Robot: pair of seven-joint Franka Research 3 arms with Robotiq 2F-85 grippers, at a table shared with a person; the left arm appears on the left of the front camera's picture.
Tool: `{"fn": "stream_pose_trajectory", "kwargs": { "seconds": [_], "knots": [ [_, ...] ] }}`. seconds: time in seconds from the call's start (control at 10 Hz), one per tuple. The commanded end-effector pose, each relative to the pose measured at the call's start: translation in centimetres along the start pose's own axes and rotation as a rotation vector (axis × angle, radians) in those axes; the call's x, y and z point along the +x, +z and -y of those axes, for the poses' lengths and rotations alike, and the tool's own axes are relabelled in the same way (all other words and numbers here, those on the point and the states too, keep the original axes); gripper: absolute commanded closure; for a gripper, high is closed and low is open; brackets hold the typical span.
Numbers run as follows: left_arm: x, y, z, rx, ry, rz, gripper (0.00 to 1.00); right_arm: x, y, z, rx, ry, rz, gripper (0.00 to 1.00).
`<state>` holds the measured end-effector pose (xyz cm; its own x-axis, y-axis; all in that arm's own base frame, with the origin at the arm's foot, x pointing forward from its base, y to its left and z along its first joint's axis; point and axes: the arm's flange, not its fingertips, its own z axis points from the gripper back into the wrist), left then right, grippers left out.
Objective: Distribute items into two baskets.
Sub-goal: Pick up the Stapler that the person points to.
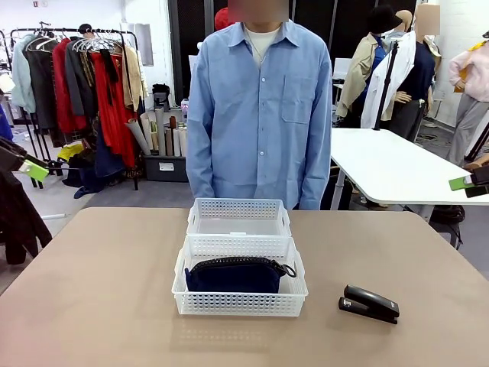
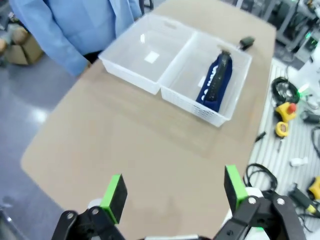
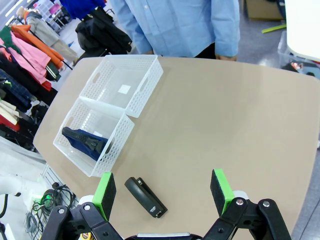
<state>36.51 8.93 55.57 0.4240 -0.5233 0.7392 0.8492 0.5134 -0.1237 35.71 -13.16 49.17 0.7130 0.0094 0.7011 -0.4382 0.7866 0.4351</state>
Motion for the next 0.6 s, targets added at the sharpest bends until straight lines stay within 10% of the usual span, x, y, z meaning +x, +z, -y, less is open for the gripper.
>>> {"fn": "stream_pose_trajectory", "kwargs": {
  "seconds": [0.0,0.5],
  "knots": [
    [-0.6,0.1,-0.9,-0.019,-0.009,0.044,0.0,0.1,-0.2,0.1,0.023,0.003,0.031,0.0],
    [-1.1,0.5,-1.1,0.024,0.036,0.025,0.0,0.1,-0.2,0.1,0.023,0.003,0.031,0.0]
  ]
}}
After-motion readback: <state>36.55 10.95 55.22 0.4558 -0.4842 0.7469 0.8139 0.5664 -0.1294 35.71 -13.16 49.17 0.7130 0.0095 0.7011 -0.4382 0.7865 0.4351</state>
